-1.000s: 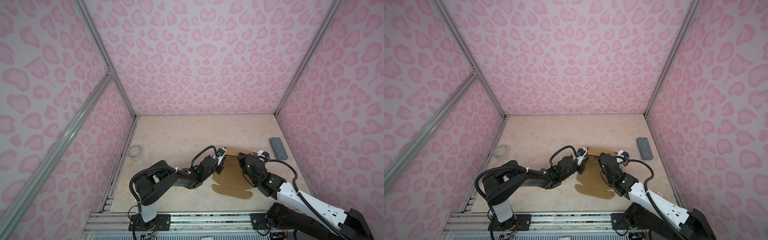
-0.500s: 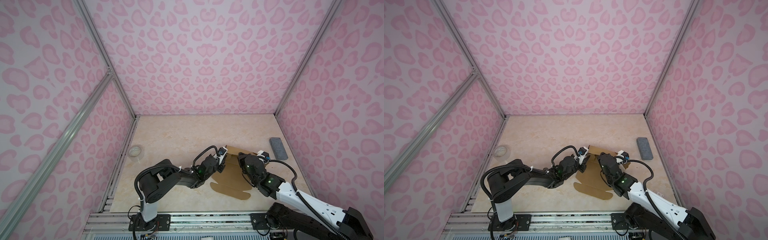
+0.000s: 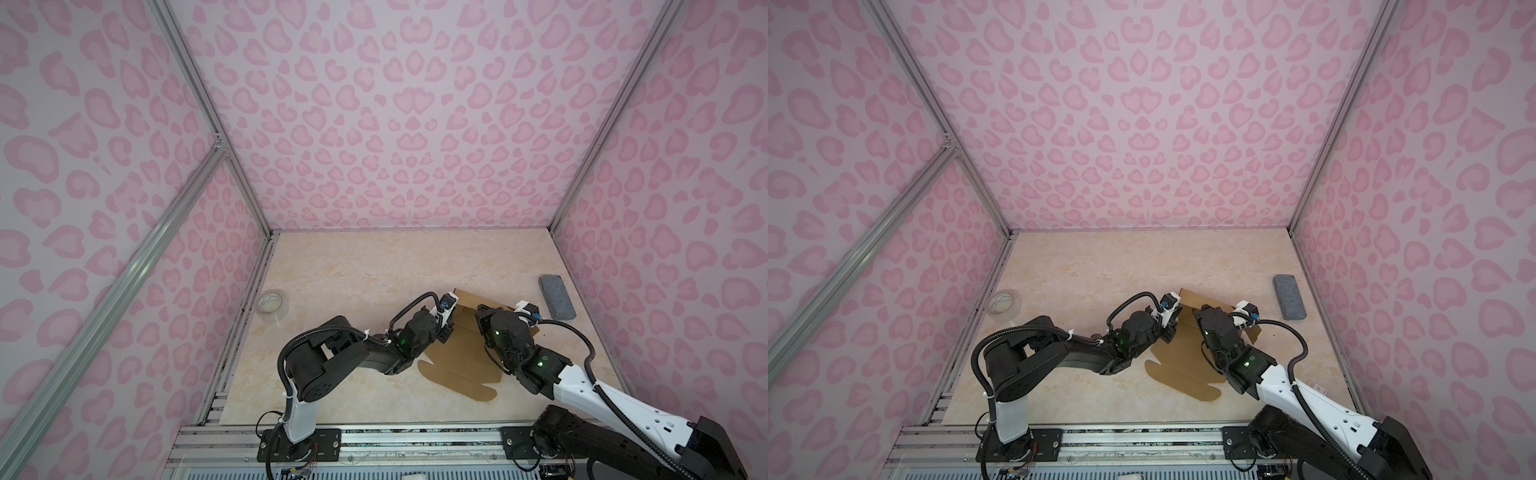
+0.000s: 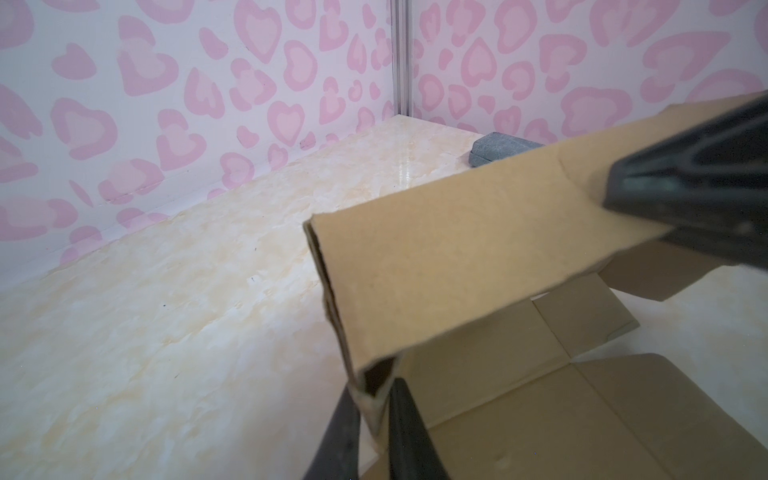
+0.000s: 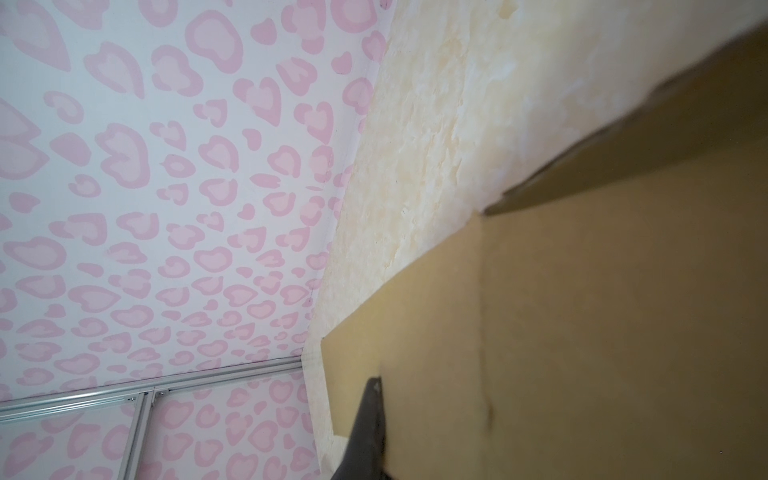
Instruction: Fold the paper box
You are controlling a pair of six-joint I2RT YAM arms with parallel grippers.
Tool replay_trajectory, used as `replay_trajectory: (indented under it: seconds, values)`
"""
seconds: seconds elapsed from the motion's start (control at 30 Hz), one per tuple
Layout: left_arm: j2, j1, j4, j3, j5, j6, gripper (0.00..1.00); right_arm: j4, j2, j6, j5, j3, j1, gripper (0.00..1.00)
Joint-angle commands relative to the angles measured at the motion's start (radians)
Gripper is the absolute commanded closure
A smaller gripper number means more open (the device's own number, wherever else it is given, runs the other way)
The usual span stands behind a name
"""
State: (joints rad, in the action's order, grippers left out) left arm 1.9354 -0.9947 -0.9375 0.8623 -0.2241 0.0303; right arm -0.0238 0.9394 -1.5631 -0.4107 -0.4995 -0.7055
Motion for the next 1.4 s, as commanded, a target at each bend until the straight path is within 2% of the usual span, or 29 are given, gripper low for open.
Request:
replay_trajectory:
  seconds: [0.0,0.13,0.33,0.6,0.77,0.87,0.93,1.1,1.17,1.37]
  values:
    - [0.011,0.001,-0.076,0.018,0.007,0.024,0.83,0.041,-0.001,0.010,0.039,0.006,-0.002,1.00]
    - [0.008,0.001,-0.072,0.018,0.001,0.046,0.85,0.049,-0.006,0.011,0.040,0.003,-0.002,1.00]
    - [0.002,0.001,-0.060,0.021,-0.005,0.051,0.95,0.046,-0.005,0.015,0.044,0.002,-0.002,1.00]
    - [-0.022,-0.008,-0.033,0.014,-0.028,0.069,0.97,0.045,-0.005,0.017,0.056,0.000,-0.001,1.00]
    - [-0.041,-0.020,-0.015,0.006,-0.107,0.057,0.97,0.048,-0.008,0.023,0.062,-0.013,-0.001,1.00]
    - [-0.062,-0.033,-0.011,-0.004,-0.217,0.015,0.98,0.054,-0.011,0.030,0.069,-0.020,-0.001,1.00]
    - [-0.072,-0.039,0.060,0.022,-0.318,-0.032,0.98,0.054,-0.016,0.033,0.070,-0.021,-0.002,1.00]
    - [-0.078,-0.038,0.247,0.084,-0.386,-0.123,0.98,0.054,-0.016,0.049,0.091,-0.031,0.000,1.00]
    - [-0.080,-0.037,0.295,0.097,-0.399,-0.152,0.98,0.051,-0.014,0.058,0.103,-0.031,0.000,0.91]
    - [-0.085,-0.035,0.394,0.129,-0.443,-0.180,0.98,0.068,-0.037,0.064,0.134,-0.031,0.000,0.72]
